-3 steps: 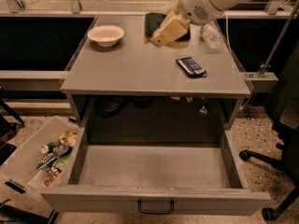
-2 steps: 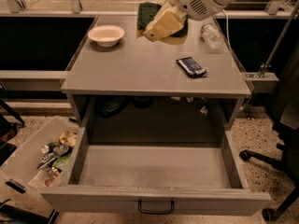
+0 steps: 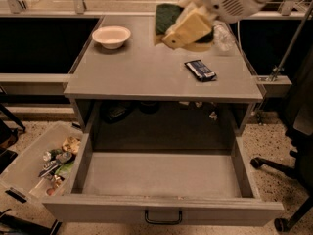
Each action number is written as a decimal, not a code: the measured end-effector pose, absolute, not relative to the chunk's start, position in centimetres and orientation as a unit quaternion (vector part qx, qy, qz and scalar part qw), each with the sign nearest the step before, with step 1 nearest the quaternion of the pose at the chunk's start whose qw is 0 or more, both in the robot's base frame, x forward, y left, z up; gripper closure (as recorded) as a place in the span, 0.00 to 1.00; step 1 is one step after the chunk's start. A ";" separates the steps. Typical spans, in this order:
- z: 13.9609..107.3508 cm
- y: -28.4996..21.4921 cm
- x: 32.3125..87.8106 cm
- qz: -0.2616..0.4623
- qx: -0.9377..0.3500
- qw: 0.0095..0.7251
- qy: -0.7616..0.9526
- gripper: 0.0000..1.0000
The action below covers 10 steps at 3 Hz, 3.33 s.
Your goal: Place sponge into top drawer
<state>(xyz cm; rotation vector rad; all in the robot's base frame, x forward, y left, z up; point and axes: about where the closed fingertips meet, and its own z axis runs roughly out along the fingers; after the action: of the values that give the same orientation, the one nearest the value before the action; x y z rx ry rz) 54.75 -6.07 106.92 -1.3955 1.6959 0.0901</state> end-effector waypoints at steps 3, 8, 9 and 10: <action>106.5 -9.1 45.9 0.053 -0.587 0.437 0.680 1.00; 66.2 0.4 44.7 0.230 -0.563 0.408 0.681 1.00; 65.9 0.3 46.1 0.192 -0.563 0.393 0.701 1.00; 65.6 0.3 47.7 0.153 -0.560 0.374 0.724 1.00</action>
Offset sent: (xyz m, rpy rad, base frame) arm -0.1156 -0.0598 0.0269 -0.0487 0.0517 0.0436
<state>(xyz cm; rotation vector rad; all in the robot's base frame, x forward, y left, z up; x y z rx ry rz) 47.67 0.33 65.65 -1.4330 1.8529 0.3928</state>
